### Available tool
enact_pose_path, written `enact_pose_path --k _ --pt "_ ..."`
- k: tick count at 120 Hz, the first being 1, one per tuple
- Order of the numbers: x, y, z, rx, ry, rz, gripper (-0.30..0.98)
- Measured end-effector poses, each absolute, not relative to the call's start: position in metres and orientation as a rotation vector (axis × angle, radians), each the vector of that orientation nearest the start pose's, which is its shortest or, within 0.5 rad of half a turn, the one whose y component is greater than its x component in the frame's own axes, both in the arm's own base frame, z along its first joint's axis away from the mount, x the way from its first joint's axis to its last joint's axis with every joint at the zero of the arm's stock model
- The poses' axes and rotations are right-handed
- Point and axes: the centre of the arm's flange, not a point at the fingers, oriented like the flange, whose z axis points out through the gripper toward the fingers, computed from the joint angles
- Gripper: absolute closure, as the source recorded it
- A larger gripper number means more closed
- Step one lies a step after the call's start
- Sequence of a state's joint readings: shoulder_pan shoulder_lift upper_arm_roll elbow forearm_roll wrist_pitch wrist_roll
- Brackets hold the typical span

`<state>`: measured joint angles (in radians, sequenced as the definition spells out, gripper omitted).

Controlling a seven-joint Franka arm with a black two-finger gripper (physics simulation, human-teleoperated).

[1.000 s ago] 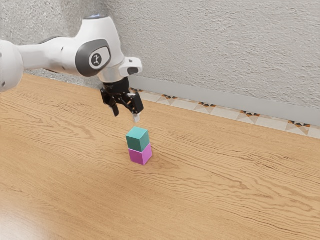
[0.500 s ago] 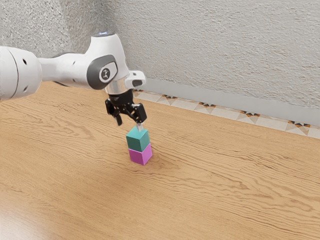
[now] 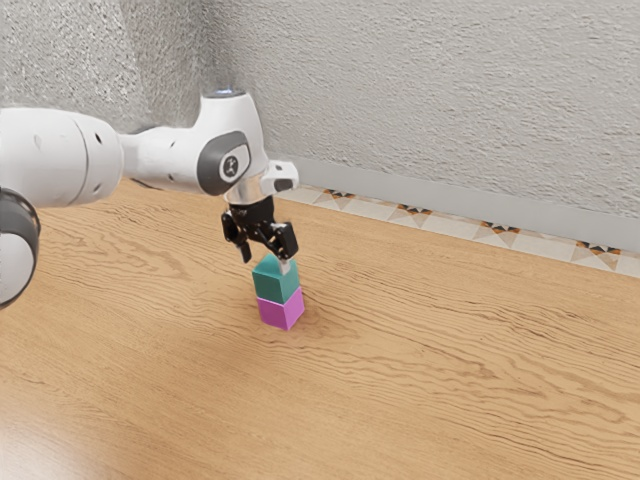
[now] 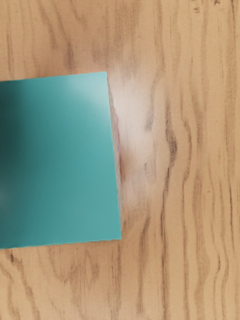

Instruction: Pick up the blue block with one arm, and put the blue block on the table with one arm

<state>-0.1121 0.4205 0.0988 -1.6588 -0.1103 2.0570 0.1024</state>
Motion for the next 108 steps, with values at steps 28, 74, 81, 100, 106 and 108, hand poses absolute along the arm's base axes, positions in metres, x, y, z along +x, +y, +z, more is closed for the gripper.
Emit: enact_pose_path --k 28,74,81,100,106,108 --pt "0.670 -0.022 0.358 -3.206 0.125 0.012 0.00" --pt "0.677 -0.025 0.318 -3.233 0.112 0.048 0.00" --pt "0.677 -0.025 0.316 -3.239 0.107 0.046 0.06" --pt "0.678 -0.025 0.322 -3.238 0.109 0.026 0.35" --pt "0.676 -0.025 0.335 -3.232 0.116 0.001 0.39" --pt "0.676 -0.026 0.340 -3.230 0.119 -0.008 0.39"
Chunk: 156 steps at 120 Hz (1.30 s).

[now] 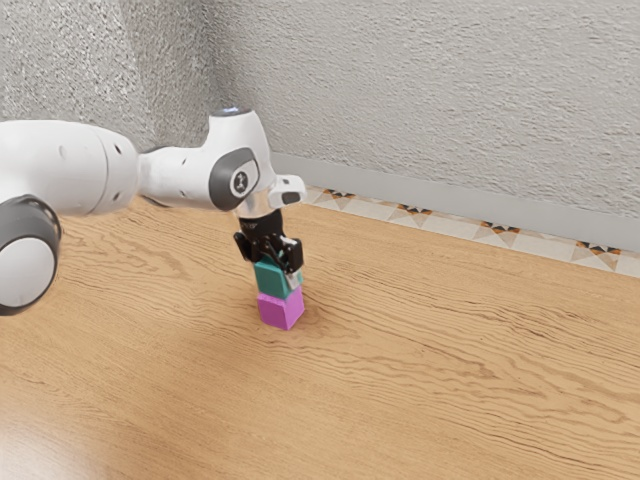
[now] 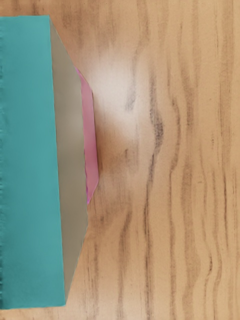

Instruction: Pick up the blue block with one arm, and put the blue block on the table with one arm

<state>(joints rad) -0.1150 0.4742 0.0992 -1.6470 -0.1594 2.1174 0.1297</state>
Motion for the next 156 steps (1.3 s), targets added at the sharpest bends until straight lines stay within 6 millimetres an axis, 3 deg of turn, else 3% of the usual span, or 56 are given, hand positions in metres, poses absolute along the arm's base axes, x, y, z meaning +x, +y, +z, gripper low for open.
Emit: enact_pose_path --k 14,27,36,43,63,83,105,113,119,126,131,134,142,150,156 --pt "0.661 -0.020 0.392 -3.211 0.132 -0.069 0.38" --pt "0.653 0.019 0.400 -3.184 0.066 -0.035 0.33" --pt "0.651 0.051 0.387 -3.169 0.010 0.021 0.31" --pt "0.650 0.062 0.370 -3.163 0.002 0.072 0.26" --pt "0.648 0.097 0.325 -3.147 -0.038 0.189 0.28" --pt "0.646 0.113 0.299 -3.149 -0.036 0.224 0.25" --pt "0.648 0.114 0.301 -3.162 -0.003 0.195 0.13" --pt "0.650 0.101 0.338 -3.169 0.040 0.120 0.09" --pt "0.644 0.086 0.406 -3.179 0.089 -0.004 0.07" --pt "0.622 0.058 0.500 -3.180 0.179 -0.165 0.06" --pt "0.601 0.033 0.555 -3.167 0.260 -0.254 0.05" --pt "0.590 0.018 0.579 -3.160 0.306 -0.284 0.04" --pt "0.571 -0.020 0.609 -3.146 0.417 -0.297 0.03" --pt "0.561 -0.052 0.614 -3.137 0.508 -0.259 0.02" --pt "0.557 -0.064 0.615 -3.132 0.541 -0.234 0.02"
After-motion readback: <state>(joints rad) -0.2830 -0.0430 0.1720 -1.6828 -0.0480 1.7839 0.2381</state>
